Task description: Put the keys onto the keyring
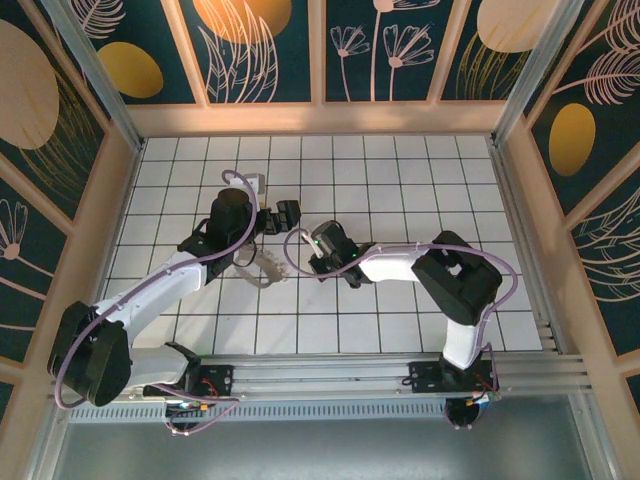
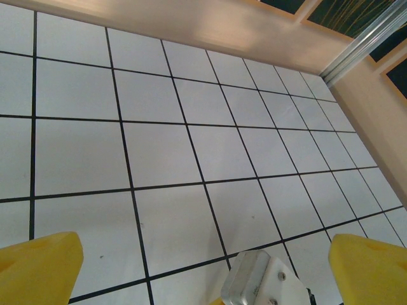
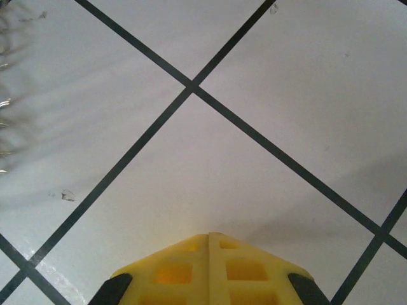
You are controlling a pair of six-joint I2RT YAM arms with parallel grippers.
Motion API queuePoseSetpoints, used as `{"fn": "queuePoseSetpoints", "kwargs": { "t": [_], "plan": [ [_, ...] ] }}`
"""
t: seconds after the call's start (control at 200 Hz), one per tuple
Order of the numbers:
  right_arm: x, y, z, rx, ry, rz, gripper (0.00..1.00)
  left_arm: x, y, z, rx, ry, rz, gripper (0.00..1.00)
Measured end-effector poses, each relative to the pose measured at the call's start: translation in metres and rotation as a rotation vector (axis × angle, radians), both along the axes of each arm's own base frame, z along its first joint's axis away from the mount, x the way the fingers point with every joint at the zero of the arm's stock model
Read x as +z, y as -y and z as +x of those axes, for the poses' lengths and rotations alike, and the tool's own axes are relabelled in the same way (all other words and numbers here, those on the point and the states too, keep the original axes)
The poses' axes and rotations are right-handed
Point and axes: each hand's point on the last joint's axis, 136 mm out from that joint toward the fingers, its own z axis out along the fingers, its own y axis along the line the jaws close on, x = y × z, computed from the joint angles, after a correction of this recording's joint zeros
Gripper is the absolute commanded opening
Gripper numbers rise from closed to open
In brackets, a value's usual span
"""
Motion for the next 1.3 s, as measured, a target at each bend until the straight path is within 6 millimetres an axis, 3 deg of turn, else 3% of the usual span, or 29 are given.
{"fn": "queuePoseSetpoints", "kwargs": {
  "t": [0.28, 0.43, 0.536, 0.741, 0.901, 1.121, 1.301],
  "plan": [
    [0.013, -0.005, -0.001, 0.024, -0.015, 0.035, 0.0, 0.0, 0.0, 0.0, 0.002, 0.0, -0.001, 0.99],
    [0.037, -0.015, -0.01, 0.04, -0.039, 0.134, 0.33, 0.001, -0.005, -0.001, 0.019, 0.001, -0.006, 0.99],
    [0.056, -0.025, -0.022, 0.063, -0.066, 0.222, 0.43, 0.001, -0.012, 0.002, 0.039, 0.002, -0.008, 0.99],
    [0.065, -0.058, -0.065, 0.165, -0.134, 0.297, 0.45, 0.0, -0.038, 0.015, 0.108, -0.004, -0.012, 0.99],
    [0.053, -0.076, -0.094, 0.24, -0.156, 0.274, 0.45, -0.004, -0.05, 0.022, 0.127, -0.018, -0.018, 0.99],
    [0.029, -0.08, -0.107, 0.276, -0.223, 0.247, 0.45, -0.005, -0.061, 0.026, 0.142, -0.025, -0.028, 0.99],
    [0.034, -0.096, -0.111, 0.325, -0.252, 0.277, 0.44, -0.005, -0.061, 0.026, 0.133, -0.029, -0.033, 0.99]
  ]
}}
